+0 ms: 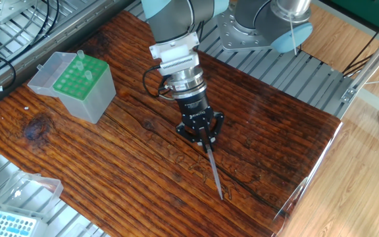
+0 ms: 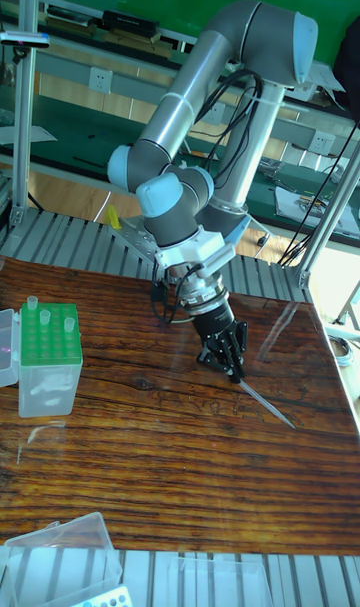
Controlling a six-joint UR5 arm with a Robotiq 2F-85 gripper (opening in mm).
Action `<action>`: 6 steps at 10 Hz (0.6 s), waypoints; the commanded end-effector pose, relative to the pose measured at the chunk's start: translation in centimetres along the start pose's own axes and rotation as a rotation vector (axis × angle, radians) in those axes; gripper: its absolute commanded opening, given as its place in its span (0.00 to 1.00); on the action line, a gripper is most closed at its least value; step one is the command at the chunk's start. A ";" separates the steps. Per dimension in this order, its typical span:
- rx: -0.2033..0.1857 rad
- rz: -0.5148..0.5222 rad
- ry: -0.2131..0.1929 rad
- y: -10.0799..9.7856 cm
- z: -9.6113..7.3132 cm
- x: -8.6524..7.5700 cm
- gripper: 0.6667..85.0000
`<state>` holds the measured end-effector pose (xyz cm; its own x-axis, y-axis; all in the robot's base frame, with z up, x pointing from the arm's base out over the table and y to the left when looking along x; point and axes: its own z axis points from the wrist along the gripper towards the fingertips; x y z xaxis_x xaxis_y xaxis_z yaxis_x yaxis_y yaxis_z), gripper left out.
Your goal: Insert a large pipette tip into the holder for large pipette tips
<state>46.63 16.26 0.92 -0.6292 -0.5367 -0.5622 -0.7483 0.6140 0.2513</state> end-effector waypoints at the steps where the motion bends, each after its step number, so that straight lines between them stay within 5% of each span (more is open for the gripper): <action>1: 0.006 0.054 0.029 0.1 -1.5 -0.8 0.06; 6: 0.098 0.205 0.133 2.6 -4.2 -5.7 0.00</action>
<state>47.00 17.22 4.53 -0.7326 -0.5017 -0.4601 -0.6551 0.7032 0.2763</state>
